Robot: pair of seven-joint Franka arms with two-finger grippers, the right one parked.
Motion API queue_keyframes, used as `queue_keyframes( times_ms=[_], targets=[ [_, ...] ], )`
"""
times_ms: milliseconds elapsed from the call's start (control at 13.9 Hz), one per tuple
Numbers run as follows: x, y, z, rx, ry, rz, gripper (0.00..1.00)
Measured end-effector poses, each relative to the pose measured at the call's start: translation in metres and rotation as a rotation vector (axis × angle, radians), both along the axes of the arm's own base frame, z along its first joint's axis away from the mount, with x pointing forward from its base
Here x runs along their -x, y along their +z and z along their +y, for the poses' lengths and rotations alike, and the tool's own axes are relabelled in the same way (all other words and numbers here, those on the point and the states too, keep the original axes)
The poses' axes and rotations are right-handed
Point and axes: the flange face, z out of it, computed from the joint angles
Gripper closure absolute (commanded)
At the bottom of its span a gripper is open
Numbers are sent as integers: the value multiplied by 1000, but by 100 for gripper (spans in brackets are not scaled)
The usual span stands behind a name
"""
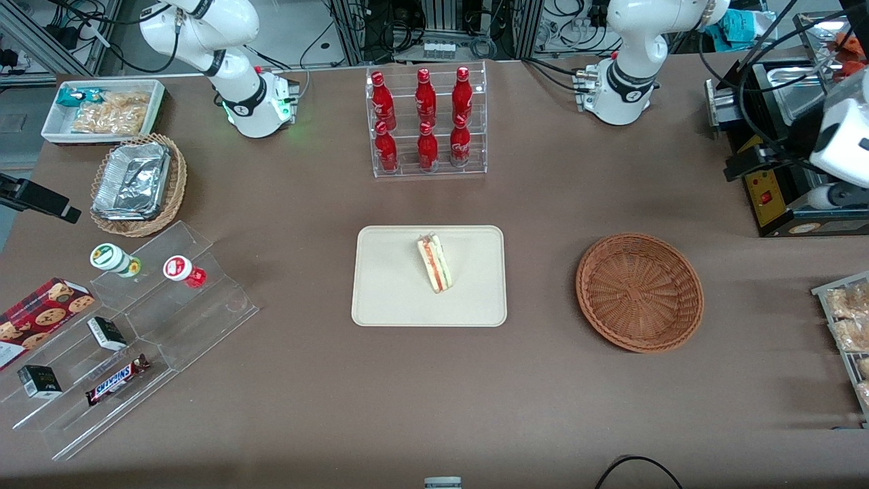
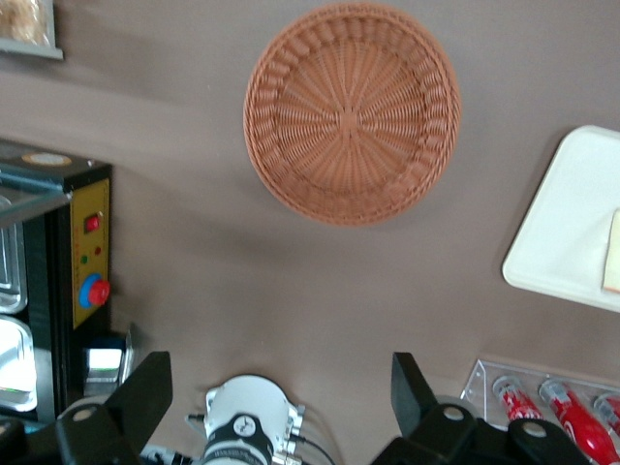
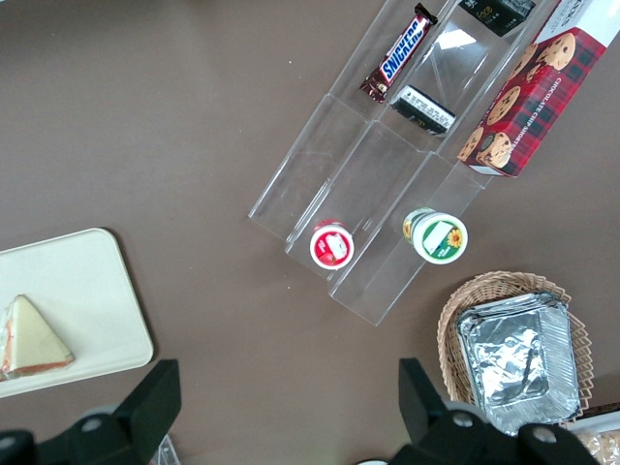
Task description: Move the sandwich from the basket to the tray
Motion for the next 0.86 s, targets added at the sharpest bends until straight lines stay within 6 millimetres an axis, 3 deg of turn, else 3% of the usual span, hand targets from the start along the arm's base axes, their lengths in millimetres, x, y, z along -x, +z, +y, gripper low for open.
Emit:
queue_keyframes(
  times_ms=[288,864],
  targets=[
    [7,2,-5,-44,5,23,0],
    [0,6,-5,-28,6,-36,0]
  ],
)
